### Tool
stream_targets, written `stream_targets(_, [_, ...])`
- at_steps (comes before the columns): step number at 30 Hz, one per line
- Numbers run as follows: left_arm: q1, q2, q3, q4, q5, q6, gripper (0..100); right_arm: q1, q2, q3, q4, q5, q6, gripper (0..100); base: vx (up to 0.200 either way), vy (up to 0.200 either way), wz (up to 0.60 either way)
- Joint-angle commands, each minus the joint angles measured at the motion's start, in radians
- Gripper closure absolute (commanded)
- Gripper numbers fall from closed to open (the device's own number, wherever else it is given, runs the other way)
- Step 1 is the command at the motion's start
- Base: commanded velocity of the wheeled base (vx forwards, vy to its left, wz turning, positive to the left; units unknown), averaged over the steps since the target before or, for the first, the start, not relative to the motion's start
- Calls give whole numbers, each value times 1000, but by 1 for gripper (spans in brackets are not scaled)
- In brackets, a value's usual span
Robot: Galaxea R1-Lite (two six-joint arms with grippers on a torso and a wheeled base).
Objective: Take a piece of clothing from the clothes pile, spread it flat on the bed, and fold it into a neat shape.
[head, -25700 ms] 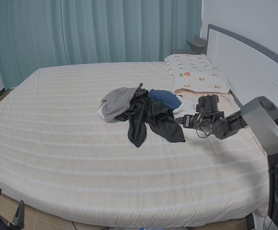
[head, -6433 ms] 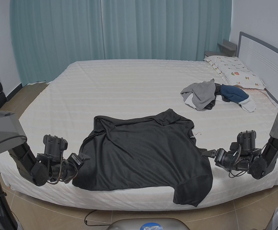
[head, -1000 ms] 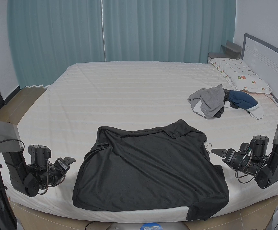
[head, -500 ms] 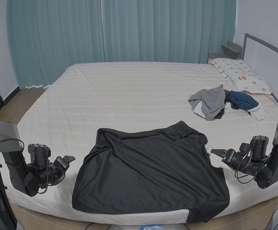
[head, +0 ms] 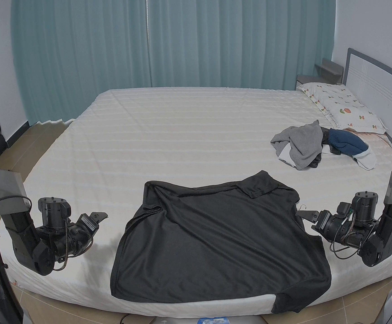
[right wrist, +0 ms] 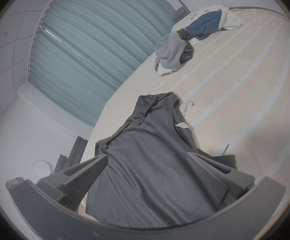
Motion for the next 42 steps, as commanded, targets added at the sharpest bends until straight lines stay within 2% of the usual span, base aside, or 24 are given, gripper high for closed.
stream_targets(1, [-42, -14, -47, 6, 4, -1, 0, 2, -2, 7, -2, 0, 1, 0, 0, 0, 0])
stream_targets(9, [-153, 123, -360, 166, -6, 10, 0, 2, -4, 7, -2, 0, 2, 0, 0, 0, 0])
stream_targets(14, [-168, 225, -533, 226, -13, 15, 0, 4, -5, 3, 0, -1, 25, 0, 0, 0, 0])
stream_targets(16, [-171, 274, -593, 242, -47, 50, 0, 4, -5, -3, 0, -4, 32, 0, 0, 0, 0])
stream_targets(20, [-171, 331, -684, 241, -53, 107, 0, 4, -4, -12, 0, -6, 32, 0, 0, 0, 0])
stream_targets(35, [-186, 359, -690, 221, -53, 142, 0, 25, -11, -3, 0, -7, 32, 0, 0, 0, 0])
stream_targets(36, [-186, 359, -691, 221, -53, 140, 100, 25, -11, -3, 0, -7, 32, 0, 0, 0, 0])
stream_targets(42, [-179, 382, -727, 224, -49, 142, 100, 25, -11, -3, 0, -7, 32, 0, 0, 0, 0])
